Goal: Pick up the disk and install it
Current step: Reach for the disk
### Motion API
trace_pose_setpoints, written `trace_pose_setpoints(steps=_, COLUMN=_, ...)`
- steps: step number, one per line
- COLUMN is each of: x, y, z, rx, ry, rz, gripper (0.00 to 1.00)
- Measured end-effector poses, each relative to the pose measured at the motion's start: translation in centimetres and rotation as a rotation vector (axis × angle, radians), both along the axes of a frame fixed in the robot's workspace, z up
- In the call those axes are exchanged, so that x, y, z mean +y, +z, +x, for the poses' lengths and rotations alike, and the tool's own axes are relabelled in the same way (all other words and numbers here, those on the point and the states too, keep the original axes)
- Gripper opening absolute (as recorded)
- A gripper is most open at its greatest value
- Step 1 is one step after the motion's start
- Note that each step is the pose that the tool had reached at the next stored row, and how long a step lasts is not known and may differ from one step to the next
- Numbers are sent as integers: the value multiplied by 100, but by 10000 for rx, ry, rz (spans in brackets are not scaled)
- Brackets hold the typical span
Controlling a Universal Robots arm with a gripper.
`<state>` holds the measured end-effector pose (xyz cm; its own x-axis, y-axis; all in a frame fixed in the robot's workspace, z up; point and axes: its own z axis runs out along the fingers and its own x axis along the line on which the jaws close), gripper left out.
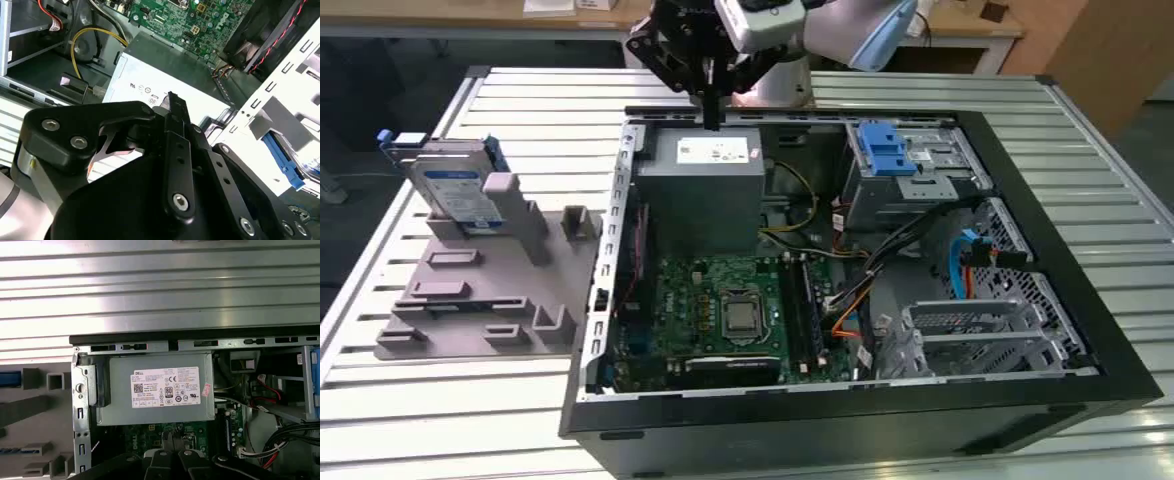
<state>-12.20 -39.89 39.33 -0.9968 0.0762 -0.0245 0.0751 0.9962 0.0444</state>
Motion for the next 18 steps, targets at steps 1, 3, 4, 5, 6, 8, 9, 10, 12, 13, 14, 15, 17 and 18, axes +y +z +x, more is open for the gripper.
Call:
trace_pose_setpoints(steps=1, x=0, y=0, z=0, rx=0, ry=1, rz=0, gripper=11)
trace_pose_setpoints(steps=3, x=0, y=0, z=0, rx=0, ry=0, rz=0, gripper=11)
trace_pose_setpoints(steps=4, x=0, y=0, z=0, rx=0, ry=0, rz=0, gripper=11)
trace_pose_setpoints(steps=5, x=0, y=0, z=0, rx=0, ry=0, rz=0, gripper=11)
trace_pose_setpoints(steps=6, x=0, y=0, z=0, rx=0, ry=1, rz=0, gripper=11)
trace_pose_setpoints(steps=8, x=0, y=0, z=-8, rx=0, ry=-2, rz=-1, gripper=11)
trace_pose_setpoints(steps=9, x=0, y=0, z=-14, rx=0, ry=-2, rz=0, gripper=11)
trace_pose_setpoints(steps=10, x=0, y=-1, z=-18, rx=0, ry=0, rz=0, gripper=11)
trace_pose_setpoints(steps=12, x=0, y=-3, z=-31, rx=-1, ry=0, rz=1, gripper=11)
trace_pose_setpoints(steps=13, x=0, y=-3, z=-38, rx=0, ry=0, rz=0, gripper=11)
trace_pose_setpoints(steps=14, x=0, y=-4, z=-43, rx=0, ry=0, rz=0, gripper=11)
trace_pose_setpoints(steps=15, x=0, y=-4, z=-44, rx=0, ry=0, rz=-1, gripper=11)
trace_pose_setpoints(steps=17, x=0, y=-4, z=-47, rx=0, ry=0, rz=0, gripper=11)
trace_pose_setpoints(steps=18, x=0, y=-4, z=-47, rx=0, ry=1, rz=0, gripper=11)
